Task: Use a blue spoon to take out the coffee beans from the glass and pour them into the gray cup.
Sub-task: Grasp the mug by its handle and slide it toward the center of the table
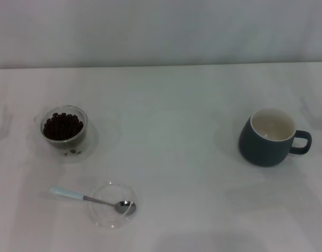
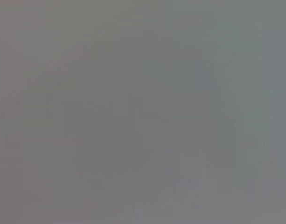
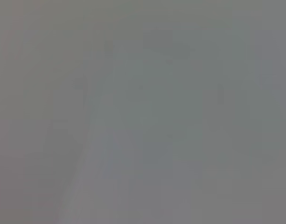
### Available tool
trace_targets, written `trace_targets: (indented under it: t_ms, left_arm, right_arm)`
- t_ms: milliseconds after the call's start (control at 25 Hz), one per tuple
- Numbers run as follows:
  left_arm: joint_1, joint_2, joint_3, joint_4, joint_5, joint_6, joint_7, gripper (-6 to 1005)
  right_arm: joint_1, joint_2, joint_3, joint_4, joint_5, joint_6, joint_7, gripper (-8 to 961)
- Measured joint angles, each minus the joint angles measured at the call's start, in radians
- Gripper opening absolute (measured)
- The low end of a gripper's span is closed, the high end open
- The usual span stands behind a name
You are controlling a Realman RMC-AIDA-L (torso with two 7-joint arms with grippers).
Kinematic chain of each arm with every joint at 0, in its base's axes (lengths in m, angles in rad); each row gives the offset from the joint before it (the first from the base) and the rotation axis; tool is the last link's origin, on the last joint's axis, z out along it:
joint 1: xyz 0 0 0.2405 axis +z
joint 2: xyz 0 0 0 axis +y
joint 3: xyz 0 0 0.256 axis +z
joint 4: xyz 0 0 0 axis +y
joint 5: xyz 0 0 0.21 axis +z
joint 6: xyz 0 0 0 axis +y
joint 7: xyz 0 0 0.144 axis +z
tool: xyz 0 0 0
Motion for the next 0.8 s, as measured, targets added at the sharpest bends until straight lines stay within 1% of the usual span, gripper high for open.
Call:
trace_targets:
  t_ms: [240, 360, 520, 800]
  left_arm:
    - [-0.002, 0.000, 0.005, -0.008, 0.008, -0.012, -0.004, 724]
    - [-0.007, -0.001, 0.008, -0.008, 0.027, -0.028, -0.004, 724]
    - [0.000, -0.006, 0.007, -0.010, 0.032, 0.003, -0.017, 723]
    - [0.009, -0.005, 0.008, -0.022, 0.035, 0.012, -0.031, 725]
  right_arm:
    - [0.000, 0.001, -0.003, 0.004, -0.005, 0.008, 0.023, 872]
    - [-0.002, 0.002, -0.025, 0.013, -0.010, 0.006, 0.049, 871]
    - [-0.004, 0.002, -0.034, 0.016, -0.010, -0.001, 0.049, 869]
    - [-0.004, 0.000, -0.033, 0.016, -0.006, 0.009, 0.046, 868]
